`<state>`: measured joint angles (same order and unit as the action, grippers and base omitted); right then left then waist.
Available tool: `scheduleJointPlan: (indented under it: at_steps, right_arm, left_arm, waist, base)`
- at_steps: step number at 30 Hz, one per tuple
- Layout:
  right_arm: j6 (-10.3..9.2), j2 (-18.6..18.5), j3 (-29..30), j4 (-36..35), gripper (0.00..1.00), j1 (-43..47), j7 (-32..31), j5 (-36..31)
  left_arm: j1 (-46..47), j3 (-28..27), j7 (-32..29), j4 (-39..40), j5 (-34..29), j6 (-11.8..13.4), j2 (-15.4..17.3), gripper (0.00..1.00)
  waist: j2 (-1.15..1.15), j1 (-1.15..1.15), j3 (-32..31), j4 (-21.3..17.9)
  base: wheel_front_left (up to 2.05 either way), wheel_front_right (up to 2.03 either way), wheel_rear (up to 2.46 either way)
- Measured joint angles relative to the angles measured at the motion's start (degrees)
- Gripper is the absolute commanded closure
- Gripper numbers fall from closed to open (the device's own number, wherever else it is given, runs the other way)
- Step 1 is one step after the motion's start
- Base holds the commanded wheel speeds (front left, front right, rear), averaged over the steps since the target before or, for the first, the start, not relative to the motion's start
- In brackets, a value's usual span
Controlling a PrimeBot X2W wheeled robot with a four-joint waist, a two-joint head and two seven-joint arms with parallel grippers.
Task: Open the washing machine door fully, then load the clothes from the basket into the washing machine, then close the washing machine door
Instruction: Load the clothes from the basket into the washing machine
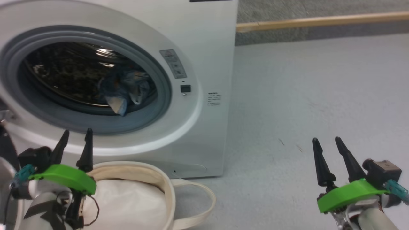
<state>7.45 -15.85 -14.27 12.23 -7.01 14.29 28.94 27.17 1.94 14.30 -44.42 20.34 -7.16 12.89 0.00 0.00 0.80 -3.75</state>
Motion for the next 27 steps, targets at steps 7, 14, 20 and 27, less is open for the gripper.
scheduleJointPlan:
  at_steps: [7, 14, 20, 27]
  right_arm:
    - [0.00, -0.96, -0.34, 0.15, 0.00, 0.54, 0.00, 0.85]
    - [0.00, -1.02, -0.48, 0.19, 0.00, 0.56, 0.00, 0.85]
    - [0.00, -1.27, -0.75, 0.20, 0.00, 0.57, 0.00, 0.86]
    - [0.00, -1.18, -0.67, 0.38, 0.00, 2.31, 0.00, 0.92]
  left_arm:
    - [-4.94, -1.59, 0.01, 5.45, -1.08, 0.00, 0.89, 0.00]
    - [-8.67, -1.97, 0.00, 6.90, -0.91, 0.00, 1.23, 0.00]
    - [-9.38, -1.81, 0.00, 8.50, -0.07, 0.00, 1.20, 0.00]
    - [-10.96, -2.31, 0.00, 10.24, -0.08, 0.00, 1.07, 0.00]
  waist:
    - [0.00, 0.00, -2.59, 3.24]
    - [0.00, 0.00, -3.88, 5.32]
    - [0.00, 0.01, -4.44, 6.19]
    - [0.00, 0.01, -4.80, 6.34]
  base:
    - [0.00, 0.00, 0.00]
    - [0.00, 0.00, 0.00]
    - [0.00, 0.00, 0.00]
    - [0.00, 0.00, 0.00]
